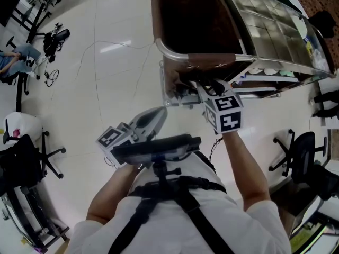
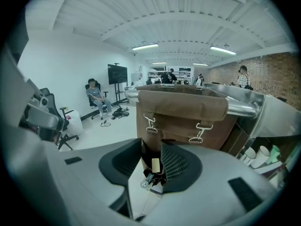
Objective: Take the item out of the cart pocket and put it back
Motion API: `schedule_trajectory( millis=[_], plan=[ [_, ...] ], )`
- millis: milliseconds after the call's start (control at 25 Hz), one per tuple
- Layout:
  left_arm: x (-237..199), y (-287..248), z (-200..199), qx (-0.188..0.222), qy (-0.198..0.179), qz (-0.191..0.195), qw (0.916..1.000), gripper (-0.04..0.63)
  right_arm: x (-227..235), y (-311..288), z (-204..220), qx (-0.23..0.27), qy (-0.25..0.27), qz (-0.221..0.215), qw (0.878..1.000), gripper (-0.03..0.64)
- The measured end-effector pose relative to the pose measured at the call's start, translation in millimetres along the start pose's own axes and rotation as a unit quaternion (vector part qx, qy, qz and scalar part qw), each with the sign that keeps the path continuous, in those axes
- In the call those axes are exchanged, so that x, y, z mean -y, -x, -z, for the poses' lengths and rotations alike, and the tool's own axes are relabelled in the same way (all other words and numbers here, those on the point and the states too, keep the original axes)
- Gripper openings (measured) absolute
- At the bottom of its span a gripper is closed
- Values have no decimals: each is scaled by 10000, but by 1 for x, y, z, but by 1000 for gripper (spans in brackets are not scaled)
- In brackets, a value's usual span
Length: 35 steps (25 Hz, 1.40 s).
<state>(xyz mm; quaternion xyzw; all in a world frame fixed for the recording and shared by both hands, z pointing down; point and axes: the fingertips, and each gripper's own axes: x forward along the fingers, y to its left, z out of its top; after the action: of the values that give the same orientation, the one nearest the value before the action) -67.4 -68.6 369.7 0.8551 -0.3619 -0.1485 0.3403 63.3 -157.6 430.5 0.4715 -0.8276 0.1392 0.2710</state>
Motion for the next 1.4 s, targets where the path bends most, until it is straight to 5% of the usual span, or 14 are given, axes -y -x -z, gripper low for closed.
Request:
schedule_trajectory(
  millis=[560, 1400],
  plan=[
    [4, -4, -4, -13, -4, 62, 10000, -6, -7, 41, -10, 279, -136, -122, 9994, 11],
    [17, -8, -2, -81, -47, 194, 9998, -6, -17, 85, -9, 532, -268, -200, 9980, 0]
  ],
)
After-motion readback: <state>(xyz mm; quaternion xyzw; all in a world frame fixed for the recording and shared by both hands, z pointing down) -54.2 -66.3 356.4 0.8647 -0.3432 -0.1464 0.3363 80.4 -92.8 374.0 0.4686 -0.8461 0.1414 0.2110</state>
